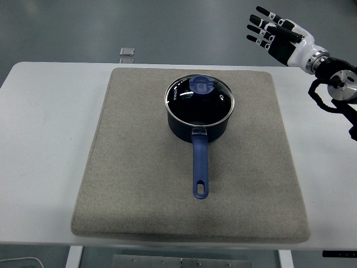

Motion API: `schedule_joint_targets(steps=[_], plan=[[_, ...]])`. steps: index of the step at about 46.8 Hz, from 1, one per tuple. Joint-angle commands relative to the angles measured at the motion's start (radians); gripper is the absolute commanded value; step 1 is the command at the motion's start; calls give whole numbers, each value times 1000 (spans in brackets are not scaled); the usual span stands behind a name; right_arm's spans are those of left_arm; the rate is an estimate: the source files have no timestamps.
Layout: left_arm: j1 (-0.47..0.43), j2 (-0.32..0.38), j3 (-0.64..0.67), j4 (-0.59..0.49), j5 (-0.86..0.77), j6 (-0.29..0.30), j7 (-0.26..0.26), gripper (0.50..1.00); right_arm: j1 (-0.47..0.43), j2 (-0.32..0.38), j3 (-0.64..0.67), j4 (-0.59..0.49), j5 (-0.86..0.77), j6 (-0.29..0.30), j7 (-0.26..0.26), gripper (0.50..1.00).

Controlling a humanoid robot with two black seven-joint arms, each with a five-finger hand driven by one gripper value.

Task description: Lift the pot lid and place it to the right of the pot.

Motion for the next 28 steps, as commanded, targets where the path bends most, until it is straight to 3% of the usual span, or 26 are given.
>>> schedule_joint_targets(steps=[1,28], plan=[[0,0,0,0,0,0,0,1000,1,0,1,0,0,0,0,928],[-2,0,0,6,0,0,0,1000,1,0,4,0,-11,12,2,930]])
